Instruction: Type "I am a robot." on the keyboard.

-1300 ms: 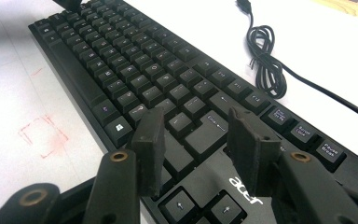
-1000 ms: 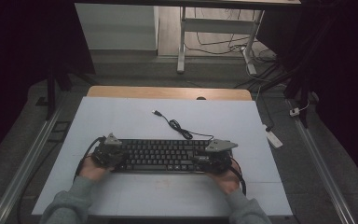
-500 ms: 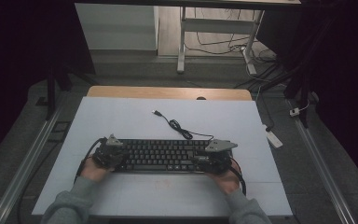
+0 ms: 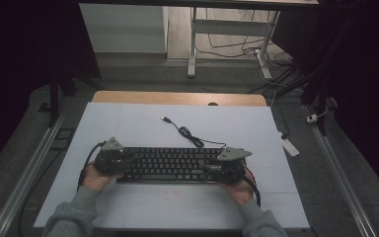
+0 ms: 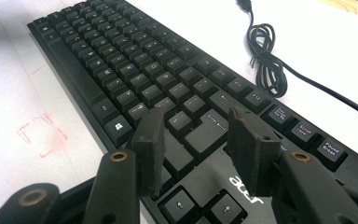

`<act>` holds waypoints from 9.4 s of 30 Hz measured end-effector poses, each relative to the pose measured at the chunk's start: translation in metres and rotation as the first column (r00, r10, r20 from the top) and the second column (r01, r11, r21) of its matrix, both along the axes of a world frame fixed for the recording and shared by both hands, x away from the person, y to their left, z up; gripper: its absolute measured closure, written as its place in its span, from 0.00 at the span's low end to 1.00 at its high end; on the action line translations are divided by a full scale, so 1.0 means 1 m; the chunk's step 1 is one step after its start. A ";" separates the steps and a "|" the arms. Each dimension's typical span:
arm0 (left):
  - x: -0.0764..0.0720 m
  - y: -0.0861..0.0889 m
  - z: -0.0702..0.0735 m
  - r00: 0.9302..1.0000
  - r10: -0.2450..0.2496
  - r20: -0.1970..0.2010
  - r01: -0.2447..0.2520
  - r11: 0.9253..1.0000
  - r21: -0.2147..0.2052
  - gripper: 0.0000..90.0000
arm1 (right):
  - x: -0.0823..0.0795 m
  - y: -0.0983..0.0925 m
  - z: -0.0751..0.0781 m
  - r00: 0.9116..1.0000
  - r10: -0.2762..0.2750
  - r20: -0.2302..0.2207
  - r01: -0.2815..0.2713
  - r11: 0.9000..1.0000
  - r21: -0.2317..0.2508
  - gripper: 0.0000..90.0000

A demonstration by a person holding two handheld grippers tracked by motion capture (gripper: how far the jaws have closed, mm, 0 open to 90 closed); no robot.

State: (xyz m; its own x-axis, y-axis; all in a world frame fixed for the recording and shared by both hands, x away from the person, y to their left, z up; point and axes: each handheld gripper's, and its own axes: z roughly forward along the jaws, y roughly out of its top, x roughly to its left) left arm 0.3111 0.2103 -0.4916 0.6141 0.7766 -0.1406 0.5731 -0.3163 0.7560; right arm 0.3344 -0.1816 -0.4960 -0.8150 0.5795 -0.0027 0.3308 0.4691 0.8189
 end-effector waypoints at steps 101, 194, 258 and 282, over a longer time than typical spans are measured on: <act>0.000 -0.009 0.002 0.998 -0.043 -0.034 0.044 0.999 0.026 0.29 | 0.012 0.116 -0.017 0.978 0.199 -0.067 -0.205 0.974 -0.093 0.99; -0.015 -0.048 -0.015 0.967 -0.250 -0.041 0.252 0.965 0.068 0.99 | -0.008 -0.018 0.002 0.999 -0.025 0.024 0.025 1.000 0.005 0.66; -0.008 -0.018 0.002 0.999 -0.047 0.026 0.047 0.999 -0.026 0.44 | -0.006 -0.018 0.000 1.000 -0.026 0.009 0.026 1.000 -0.006 0.64; -0.002 -0.005 -0.002 1.000 0.012 0.013 -0.012 1.000 0.011 0.50 | -0.006 -0.018 -0.001 1.000 -0.027 0.007 0.027 1.000 -0.011 0.64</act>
State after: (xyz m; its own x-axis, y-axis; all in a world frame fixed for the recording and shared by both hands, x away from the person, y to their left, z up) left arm 0.3088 0.2056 -0.4940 0.6062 0.7856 -0.1235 0.5668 -0.3178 0.7601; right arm 0.3281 -0.1992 -0.4967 -0.7991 0.6011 -0.0150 0.3377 0.4694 0.8159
